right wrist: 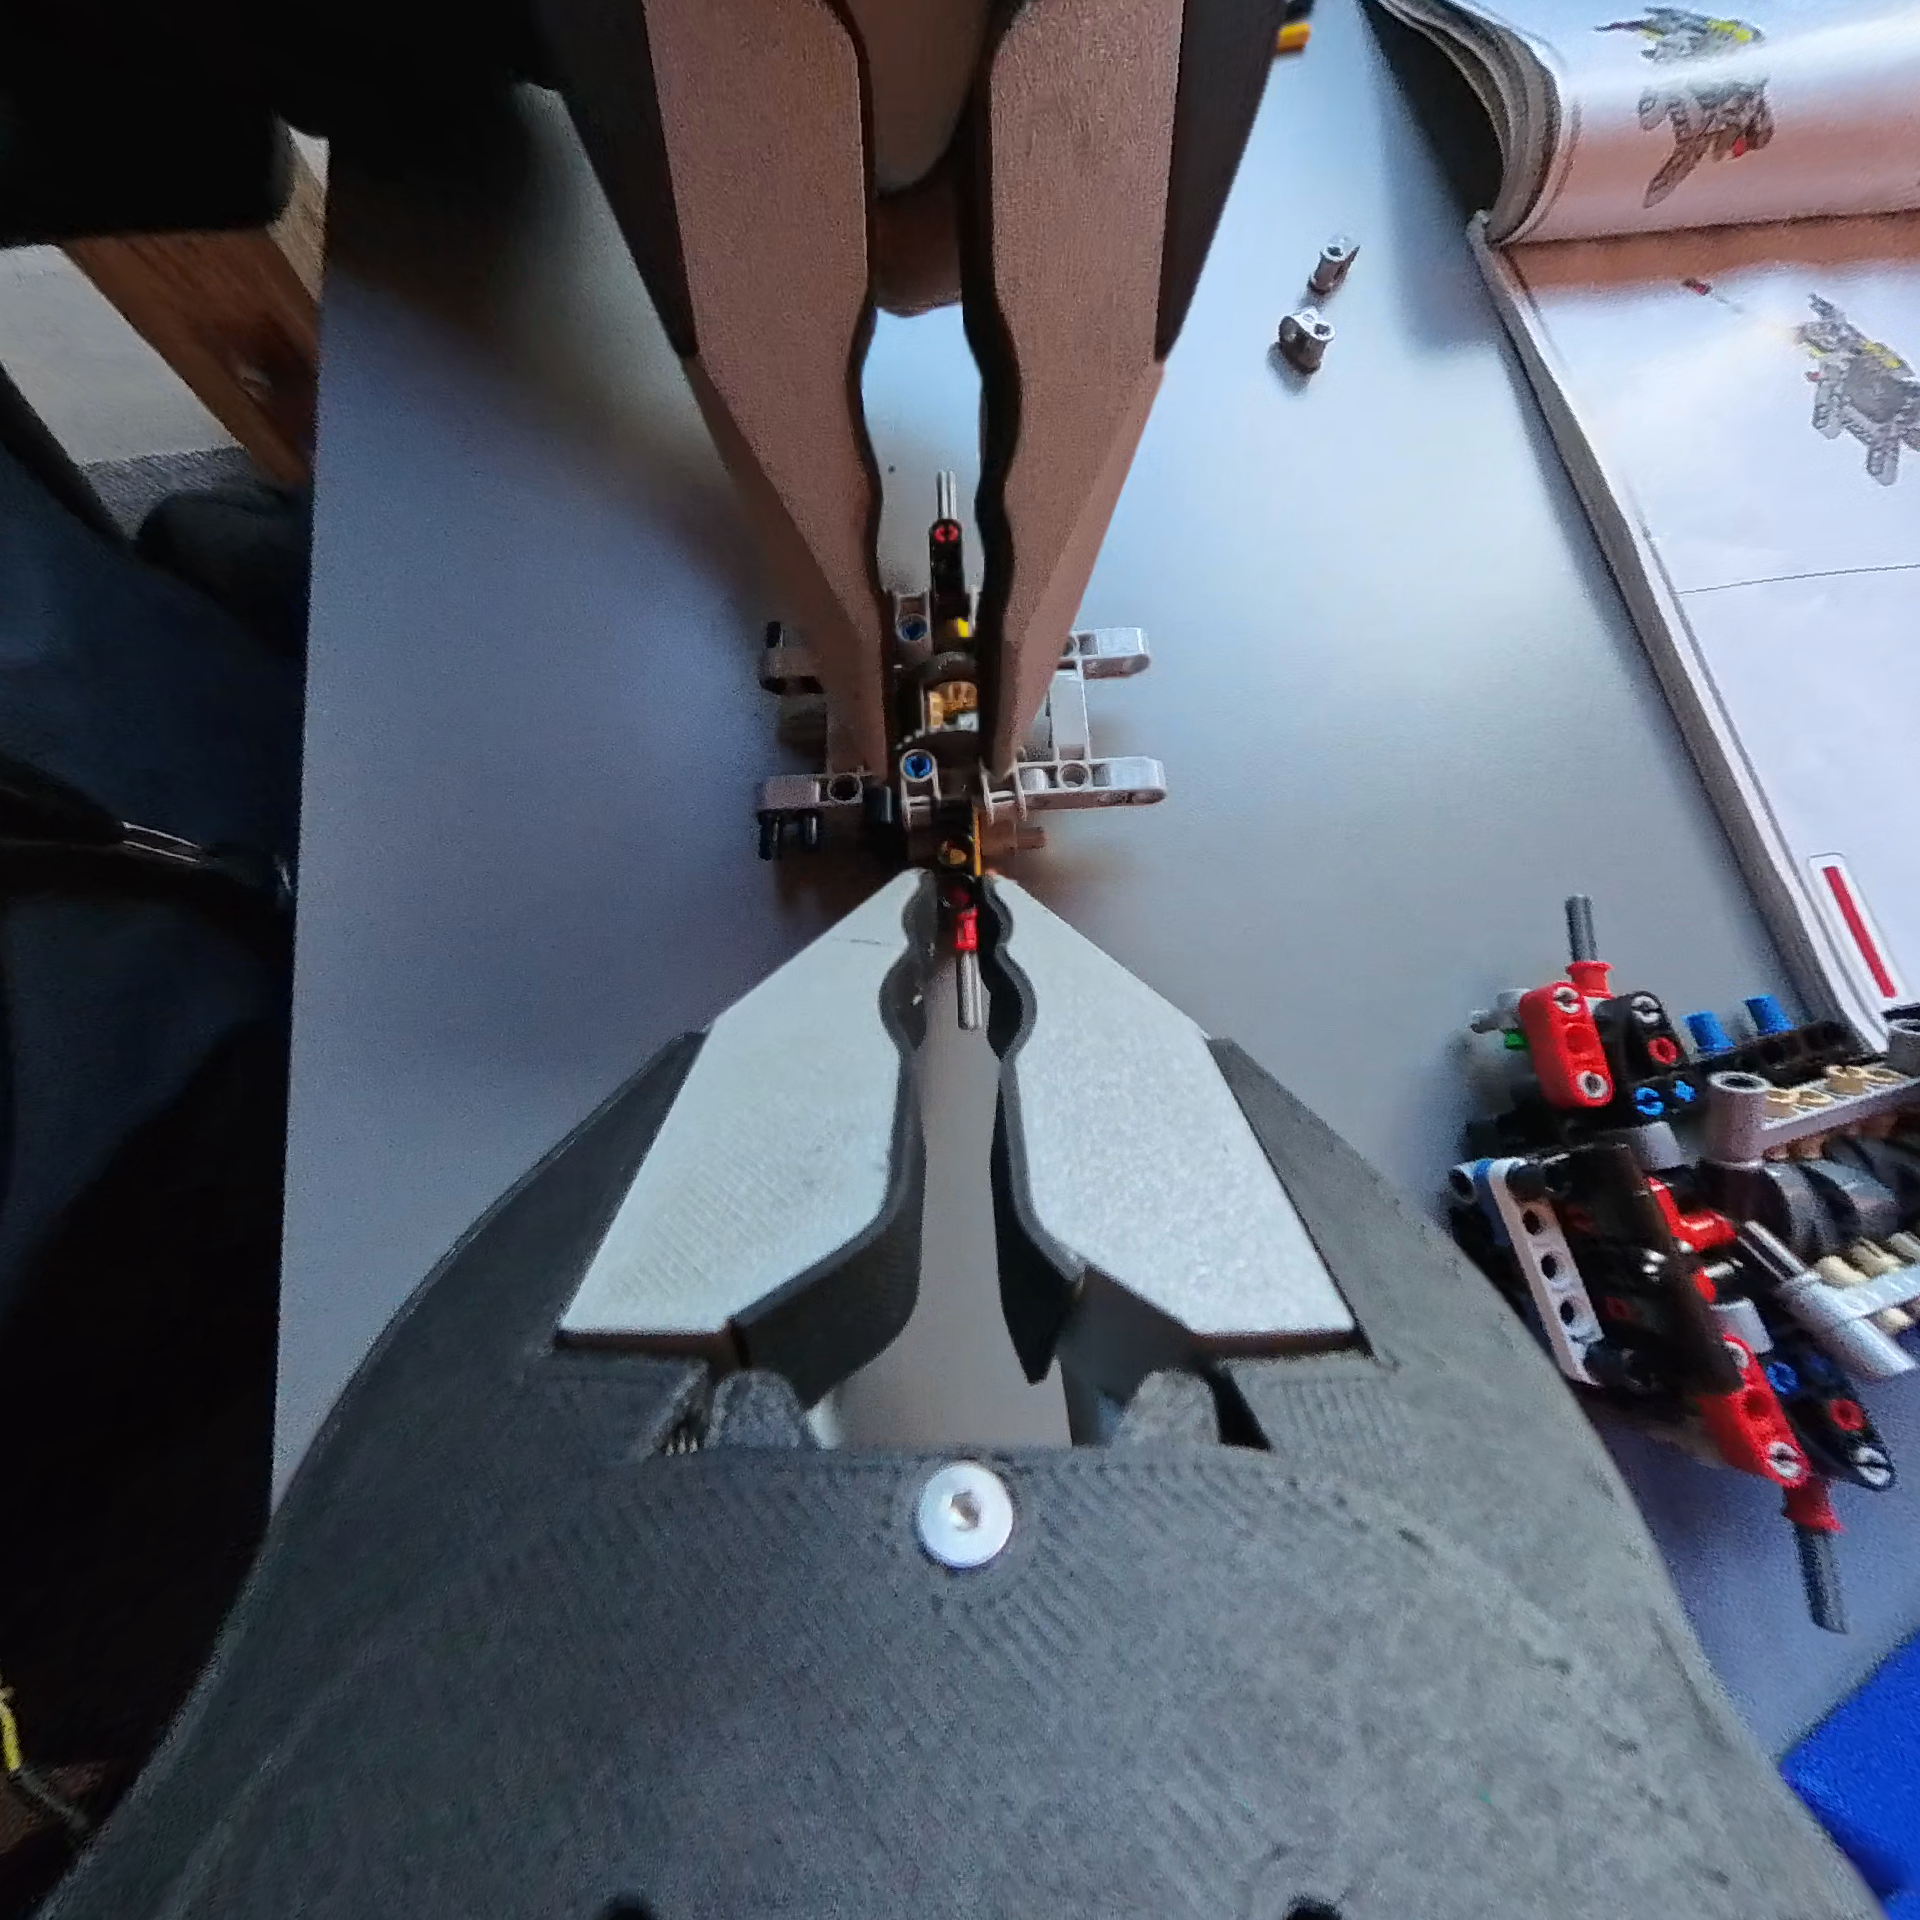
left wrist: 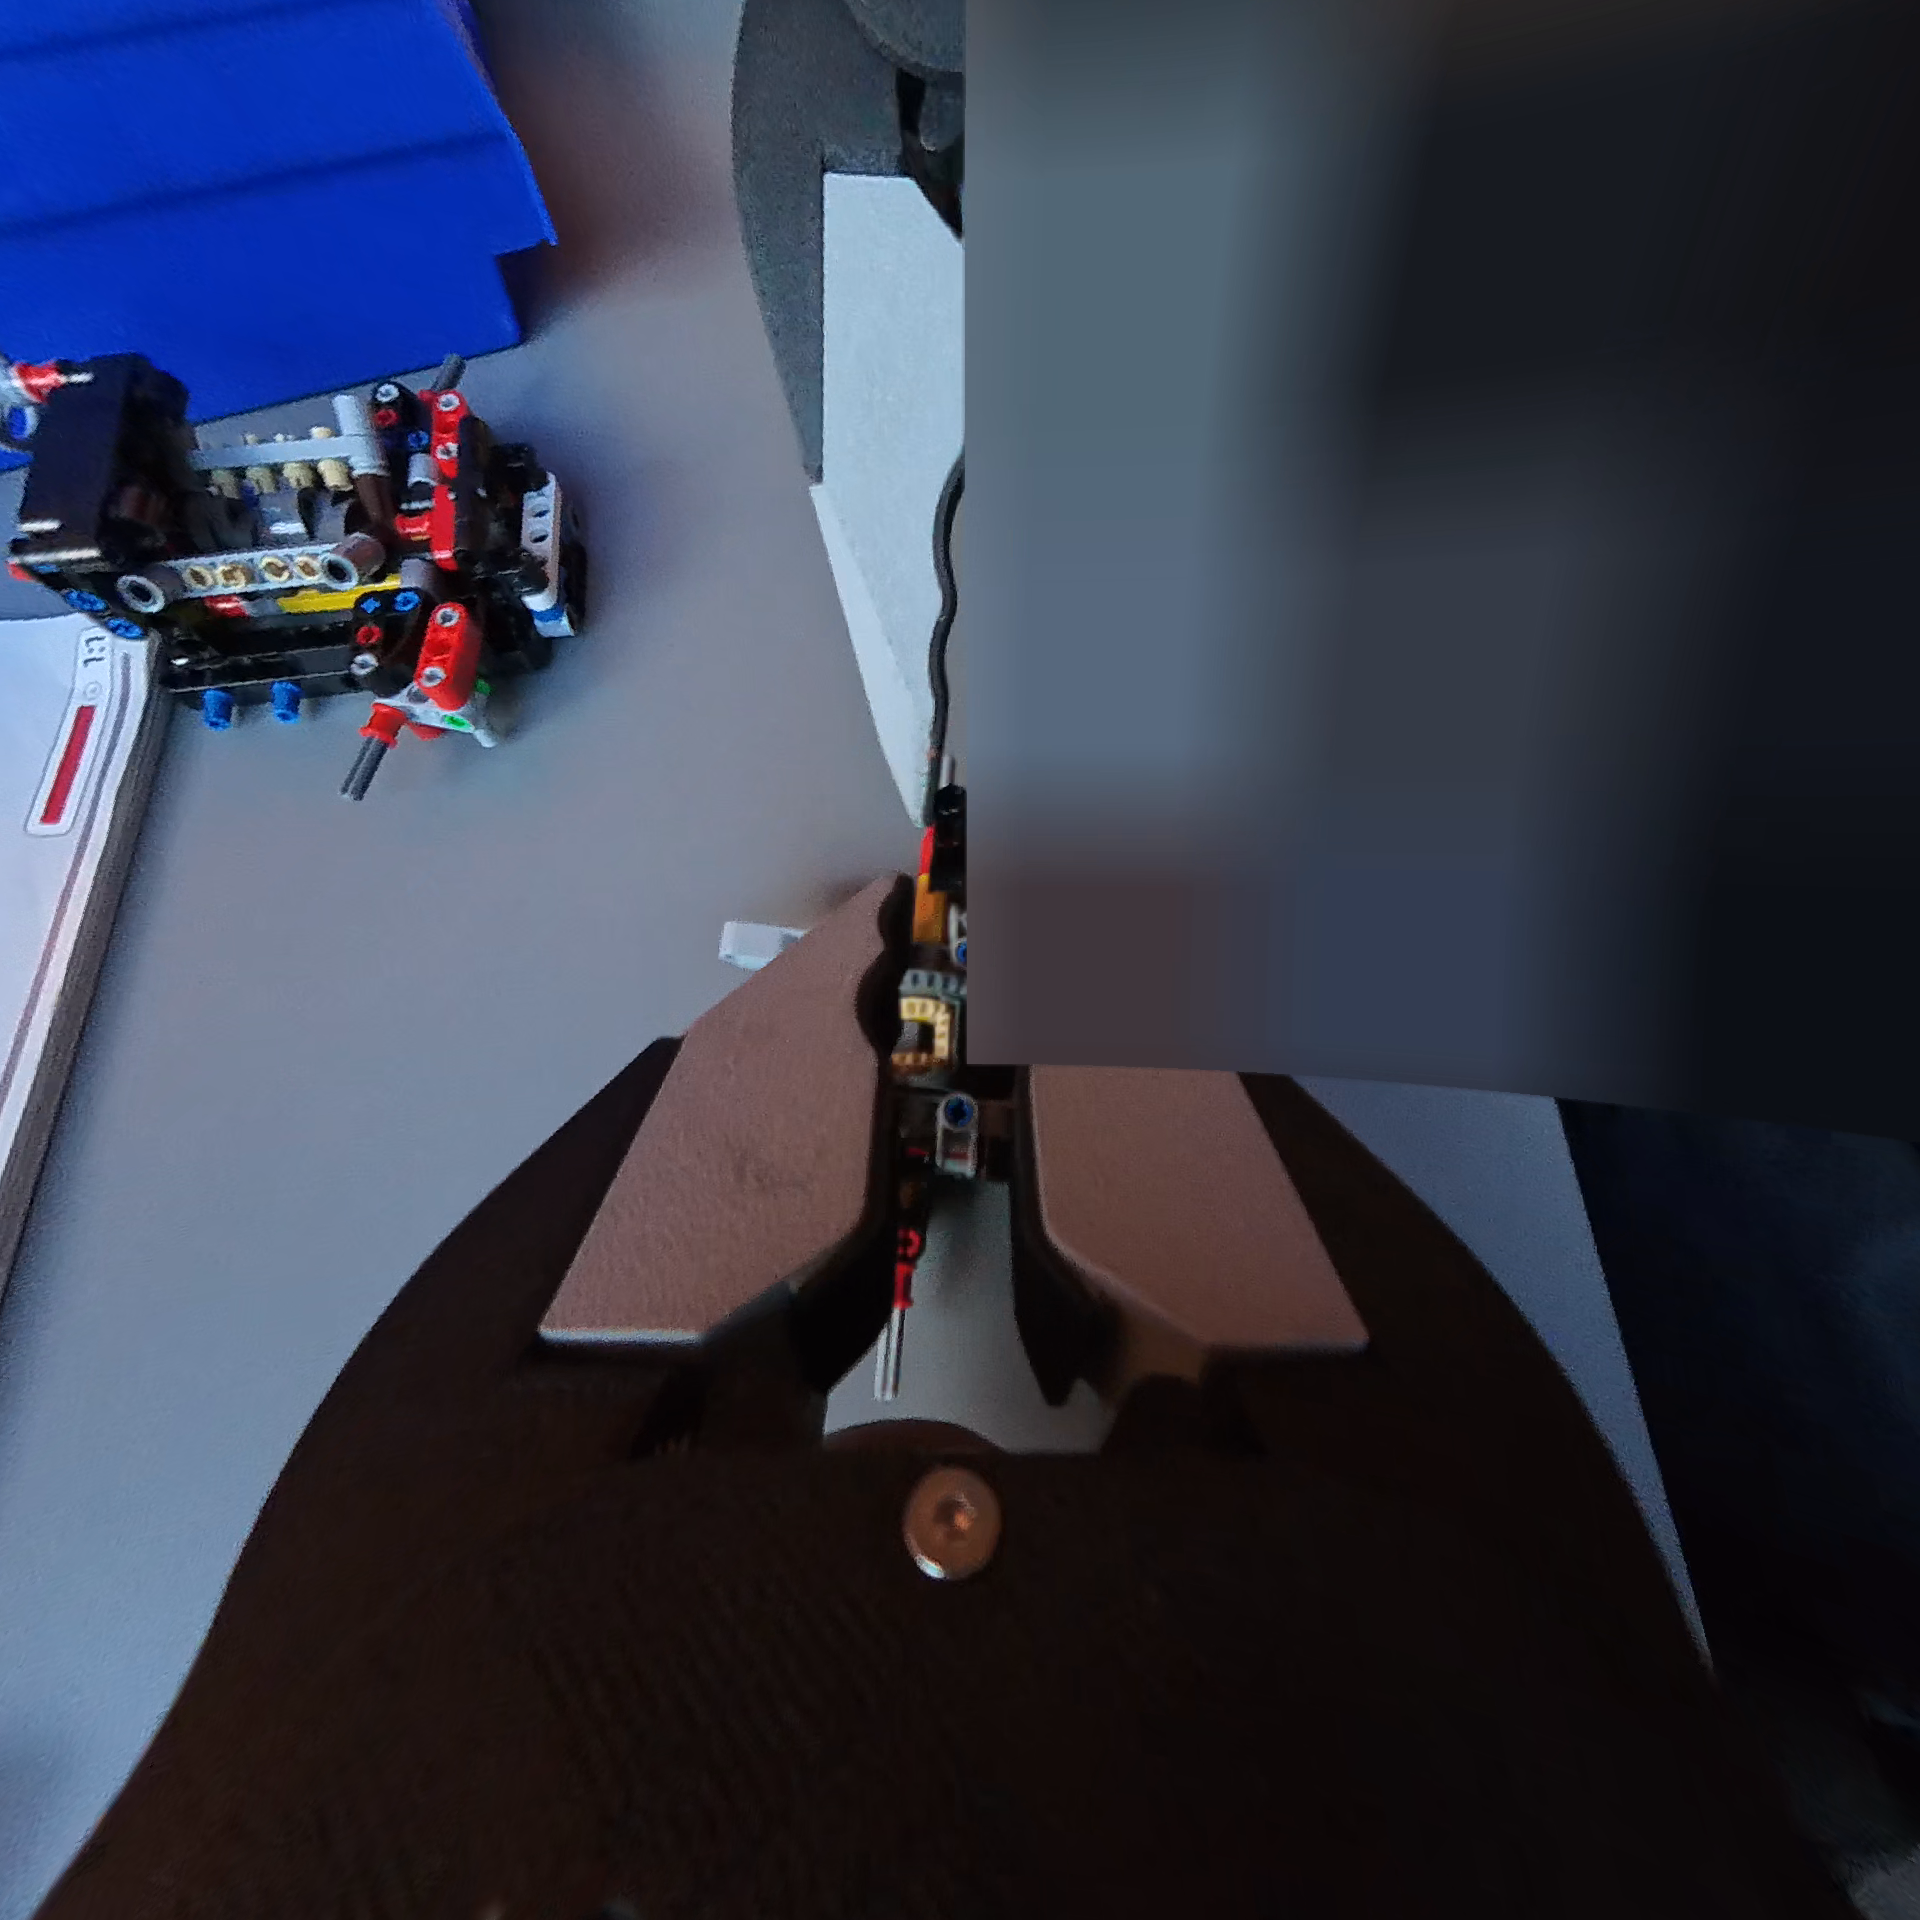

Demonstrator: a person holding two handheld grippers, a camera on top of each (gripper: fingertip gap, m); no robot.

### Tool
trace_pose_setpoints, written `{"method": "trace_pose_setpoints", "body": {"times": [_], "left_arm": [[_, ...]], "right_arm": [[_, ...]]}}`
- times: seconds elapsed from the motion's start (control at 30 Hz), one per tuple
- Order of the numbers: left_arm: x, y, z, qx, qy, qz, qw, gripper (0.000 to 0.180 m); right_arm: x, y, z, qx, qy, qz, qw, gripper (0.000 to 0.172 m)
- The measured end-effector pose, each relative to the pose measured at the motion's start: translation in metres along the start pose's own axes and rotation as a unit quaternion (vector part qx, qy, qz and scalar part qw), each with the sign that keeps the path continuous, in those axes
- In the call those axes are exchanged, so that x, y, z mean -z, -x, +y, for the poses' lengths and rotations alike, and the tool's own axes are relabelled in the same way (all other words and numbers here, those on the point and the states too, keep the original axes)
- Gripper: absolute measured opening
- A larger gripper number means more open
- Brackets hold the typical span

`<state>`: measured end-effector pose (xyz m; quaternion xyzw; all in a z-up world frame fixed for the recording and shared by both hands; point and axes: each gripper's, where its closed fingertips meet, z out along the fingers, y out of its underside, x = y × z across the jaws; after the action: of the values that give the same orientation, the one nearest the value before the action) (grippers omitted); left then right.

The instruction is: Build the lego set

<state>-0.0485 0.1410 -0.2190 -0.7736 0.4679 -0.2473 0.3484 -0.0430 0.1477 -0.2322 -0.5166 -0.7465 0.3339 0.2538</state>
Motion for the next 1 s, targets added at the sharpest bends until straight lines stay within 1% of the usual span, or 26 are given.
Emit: {"method": "trace_pose_setpoints", "body": {"times": [0.2,0.3,0.63,0.8,1.0], "left_arm": [[-0.012,0.0,-0.002,0.003,0.008,0.002,1.0,0.01],[-0.012,0.004,0.002,0.001,0.014,-0.01,1.0,0.006],[-0.014,0.005,0.009,-0.014,0.032,-0.017,0.999,0.006],[-0.014,0.007,0.009,-0.005,0.027,-0.015,1.0,0.005],[-0.014,0.007,0.01,0.005,0.028,-0.012,1.0,0.005]], "right_arm": [[0.002,-0.001,-0.007,0.017,-0.007,0.017,1.0,0.004],[-0.001,-0.002,-0.005,0.027,-0.001,0.024,0.999,0.004],[-0.007,-0.002,-0.003,0.04,0.003,0.028,0.999,0.004],[-0.008,-0.004,-0.002,0.037,-0.005,0.027,0.999,0.005],[-0.008,-0.003,-0.002,0.043,-0.021,0.002,0.999,0.005]]}}
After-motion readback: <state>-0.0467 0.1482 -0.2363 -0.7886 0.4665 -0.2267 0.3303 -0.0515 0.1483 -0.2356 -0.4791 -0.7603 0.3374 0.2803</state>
